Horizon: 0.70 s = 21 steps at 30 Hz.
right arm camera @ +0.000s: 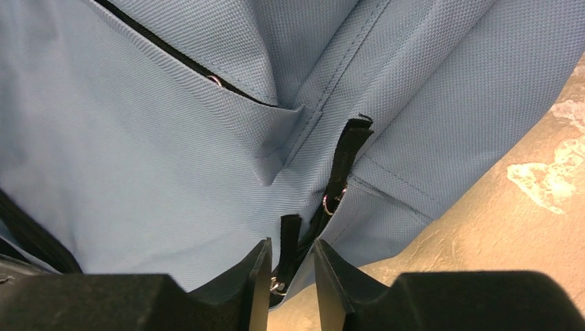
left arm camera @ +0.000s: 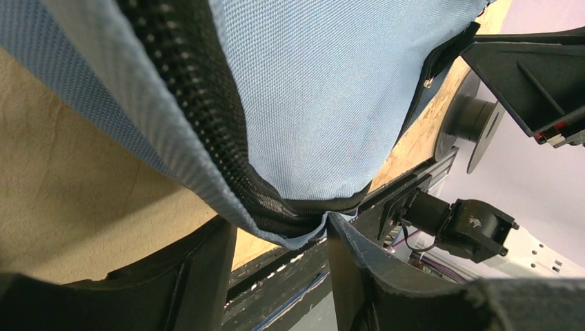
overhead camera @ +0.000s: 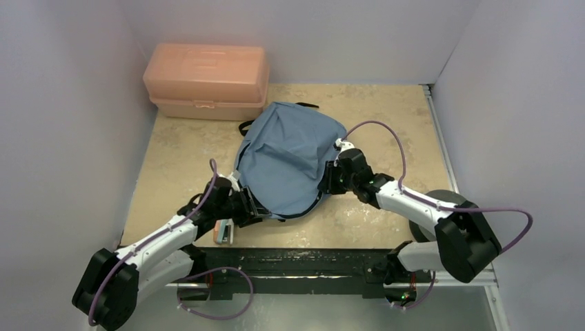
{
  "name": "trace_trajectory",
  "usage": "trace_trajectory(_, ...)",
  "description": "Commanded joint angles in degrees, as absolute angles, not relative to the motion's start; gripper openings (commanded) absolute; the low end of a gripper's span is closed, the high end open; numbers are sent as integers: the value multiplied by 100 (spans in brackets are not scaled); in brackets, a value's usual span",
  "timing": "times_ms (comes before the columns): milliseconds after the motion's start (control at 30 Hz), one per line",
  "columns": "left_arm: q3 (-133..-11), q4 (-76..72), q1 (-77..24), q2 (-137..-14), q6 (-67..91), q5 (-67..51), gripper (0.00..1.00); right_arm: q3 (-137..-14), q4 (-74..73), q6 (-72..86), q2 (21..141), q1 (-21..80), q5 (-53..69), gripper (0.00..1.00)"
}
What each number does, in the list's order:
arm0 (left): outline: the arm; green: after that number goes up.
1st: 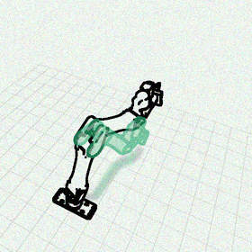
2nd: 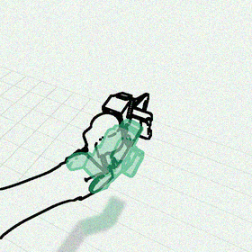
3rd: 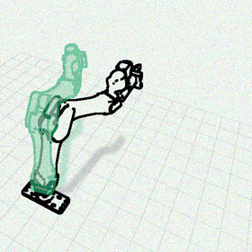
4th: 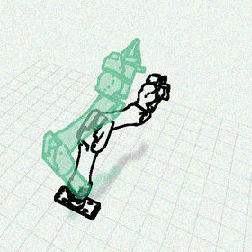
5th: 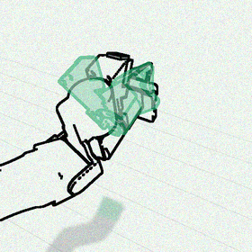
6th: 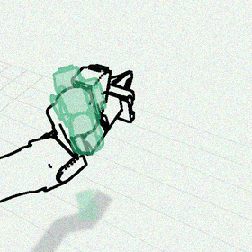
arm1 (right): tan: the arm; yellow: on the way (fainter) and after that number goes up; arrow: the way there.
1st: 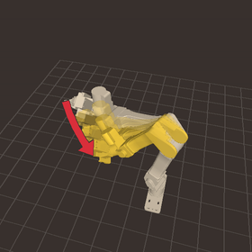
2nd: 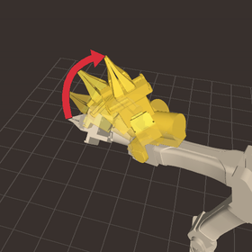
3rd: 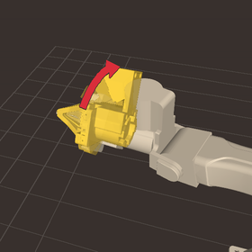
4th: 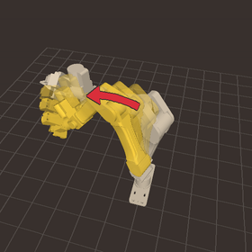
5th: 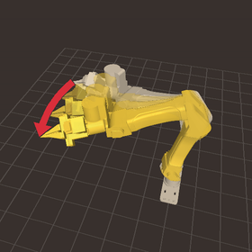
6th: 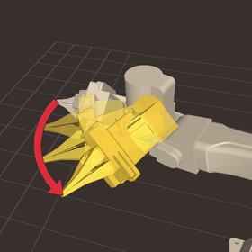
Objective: Pack the student bag
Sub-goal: Zip the student bag at the center of the board.
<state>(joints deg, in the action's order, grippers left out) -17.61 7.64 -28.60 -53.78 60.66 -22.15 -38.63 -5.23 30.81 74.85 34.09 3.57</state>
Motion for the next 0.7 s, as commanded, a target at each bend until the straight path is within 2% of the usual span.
trace_trajectory(0,-1872,549,-2930,-5473,6100,-2237,49,-4079,-444,2693,7541,3437,111,31)
trace_trajectory(100,-1868,521,-2951,-5493,6118,-2237,49,-4120,-455,2642,7627,3491,25,19)
trace_trajectory(133,-1869,519,-2949,-5493,6117,-2233,49,-4145,-507,2619,7597,3513,19,18)
trace_trajectory(467,-1905,554,-2985,-5492,6118,-2207,48,-4390,-758,2524,7223,3576,-136,30)
trace_trajectory(667,-1937,627,-3000,-5438,6118,-2189,48,-4290,-507,2525,7632,3577,-112,30)
